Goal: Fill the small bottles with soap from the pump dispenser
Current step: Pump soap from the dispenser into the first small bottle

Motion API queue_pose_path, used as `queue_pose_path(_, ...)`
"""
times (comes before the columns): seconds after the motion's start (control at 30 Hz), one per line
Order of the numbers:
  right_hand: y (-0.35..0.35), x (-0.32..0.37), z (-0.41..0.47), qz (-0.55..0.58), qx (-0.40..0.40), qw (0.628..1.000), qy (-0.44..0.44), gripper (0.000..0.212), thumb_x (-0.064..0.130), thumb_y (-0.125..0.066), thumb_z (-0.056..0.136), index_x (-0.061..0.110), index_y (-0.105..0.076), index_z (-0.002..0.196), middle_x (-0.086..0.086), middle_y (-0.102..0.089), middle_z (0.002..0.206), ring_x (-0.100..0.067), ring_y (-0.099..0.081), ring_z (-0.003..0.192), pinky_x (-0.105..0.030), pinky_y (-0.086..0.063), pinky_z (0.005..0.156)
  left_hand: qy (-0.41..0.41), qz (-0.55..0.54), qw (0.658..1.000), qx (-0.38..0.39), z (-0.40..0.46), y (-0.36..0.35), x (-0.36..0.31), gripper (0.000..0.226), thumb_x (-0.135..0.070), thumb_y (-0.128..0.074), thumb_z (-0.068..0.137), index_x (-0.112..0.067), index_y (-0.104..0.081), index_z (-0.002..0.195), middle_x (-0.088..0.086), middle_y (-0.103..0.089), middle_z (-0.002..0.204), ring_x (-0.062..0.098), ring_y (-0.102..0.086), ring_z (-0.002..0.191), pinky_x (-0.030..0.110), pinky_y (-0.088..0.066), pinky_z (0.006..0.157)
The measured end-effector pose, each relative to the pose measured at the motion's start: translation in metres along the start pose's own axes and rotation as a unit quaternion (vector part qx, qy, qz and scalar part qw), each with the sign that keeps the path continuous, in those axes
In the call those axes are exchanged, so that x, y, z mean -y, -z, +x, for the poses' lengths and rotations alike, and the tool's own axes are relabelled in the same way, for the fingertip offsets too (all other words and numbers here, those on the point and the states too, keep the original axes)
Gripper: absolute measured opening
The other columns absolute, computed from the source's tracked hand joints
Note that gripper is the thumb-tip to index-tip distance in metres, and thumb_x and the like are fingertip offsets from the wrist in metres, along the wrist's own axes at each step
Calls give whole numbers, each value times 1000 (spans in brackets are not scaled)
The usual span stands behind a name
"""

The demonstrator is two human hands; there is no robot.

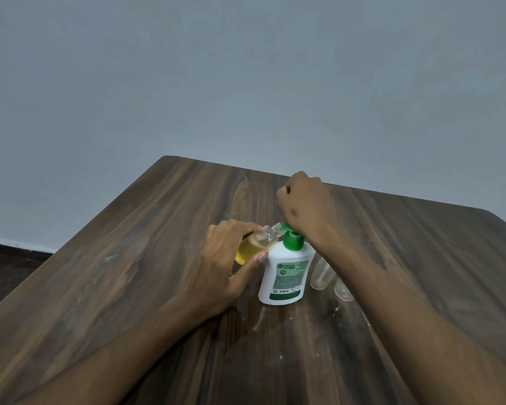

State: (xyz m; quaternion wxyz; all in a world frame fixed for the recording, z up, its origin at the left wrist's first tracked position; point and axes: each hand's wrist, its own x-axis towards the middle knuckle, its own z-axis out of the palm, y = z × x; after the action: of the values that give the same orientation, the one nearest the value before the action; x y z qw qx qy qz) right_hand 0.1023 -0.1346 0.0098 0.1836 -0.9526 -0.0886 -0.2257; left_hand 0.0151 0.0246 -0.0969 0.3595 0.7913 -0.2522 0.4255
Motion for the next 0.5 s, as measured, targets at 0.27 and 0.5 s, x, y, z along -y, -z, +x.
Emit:
queue_pose_path(0.27, -6, -3, 5, 8, 24, 1000, -3, 25, 25, -41, 82, 11, -56, 66, -4, -64, 65, -27, -60, 55, -34, -51, 54, 14, -12, 1000, 20, -3, 1, -1, 32, -34, -63, 101, -9, -67, 121, -1, -66, 114, 16, -60, 99, 43, -46, 83)
queue_pose_path(0.5, -3, -2, 6, 17, 17, 1000, -7, 28, 24, -41, 84, 11, -63, 71, -3, -67, 66, -26, -65, 59, -36, -57, 57, 44, -27, 998, 28, -4, 0, -4, 30, -33, -62, 101, -11, -65, 121, -3, -66, 113, 16, -60, 99, 45, -47, 83)
